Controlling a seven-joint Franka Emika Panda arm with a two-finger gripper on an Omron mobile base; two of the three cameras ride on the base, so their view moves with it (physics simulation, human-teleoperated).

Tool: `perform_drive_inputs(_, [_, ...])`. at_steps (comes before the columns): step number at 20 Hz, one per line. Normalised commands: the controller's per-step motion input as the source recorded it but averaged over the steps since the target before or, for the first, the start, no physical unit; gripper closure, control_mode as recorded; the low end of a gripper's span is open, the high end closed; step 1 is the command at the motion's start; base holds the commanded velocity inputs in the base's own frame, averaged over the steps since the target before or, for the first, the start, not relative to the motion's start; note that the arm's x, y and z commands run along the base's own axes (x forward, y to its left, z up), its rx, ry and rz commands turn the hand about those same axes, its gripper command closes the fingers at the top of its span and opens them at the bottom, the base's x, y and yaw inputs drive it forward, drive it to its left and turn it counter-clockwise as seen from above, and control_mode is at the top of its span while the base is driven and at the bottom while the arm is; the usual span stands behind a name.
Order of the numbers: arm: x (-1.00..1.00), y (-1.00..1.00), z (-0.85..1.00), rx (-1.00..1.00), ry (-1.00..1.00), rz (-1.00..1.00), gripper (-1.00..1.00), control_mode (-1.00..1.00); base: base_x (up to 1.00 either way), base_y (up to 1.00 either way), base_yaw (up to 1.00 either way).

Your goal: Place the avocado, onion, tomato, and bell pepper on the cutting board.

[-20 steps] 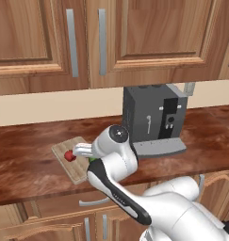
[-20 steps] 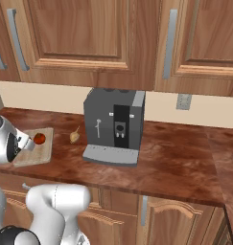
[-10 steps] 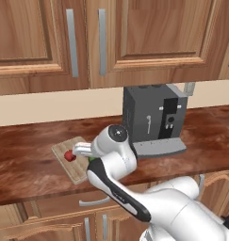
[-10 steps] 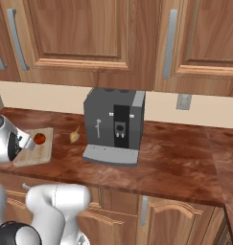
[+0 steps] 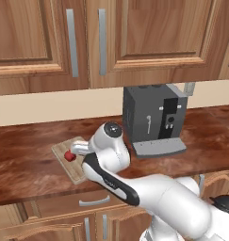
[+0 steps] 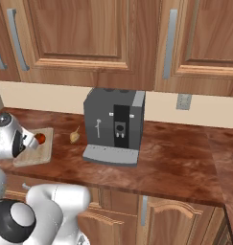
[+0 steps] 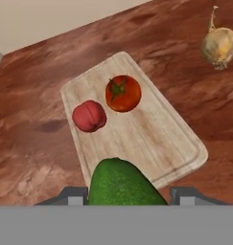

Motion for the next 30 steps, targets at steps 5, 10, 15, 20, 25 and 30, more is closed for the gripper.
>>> perform_drive_inputs(5, [0.27,0.22,-0.20,-0.01,0.09,0.00,1.00,-1.00,0.00,0.00,0.00])
perform_drive_inputs(10, [0.19,0.21,-0.23,-0.01,0.09,0.00,1.00,-1.00,0.00,0.00,0.00])
perform_drive_inputs(15, [0.25,0.07,-0.29,0.00,0.06,0.00,1.00,-1.00,0.00,0.00,0.00])
perform_drive_inputs(20, [0.25,0.08,-0.37,0.00,0.08,0.00,1.00,-1.00,0.00,0.00,0.00])
perform_drive_inputs(25, [0.18,0.19,-0.32,-0.01,0.07,0.00,1.00,-1.00,0.00,0.00,0.00])
perform_drive_inputs(30, [0.11,0.12,-0.18,0.00,0.01,0.00,1.00,-1.00,0.00,0.00,0.00])
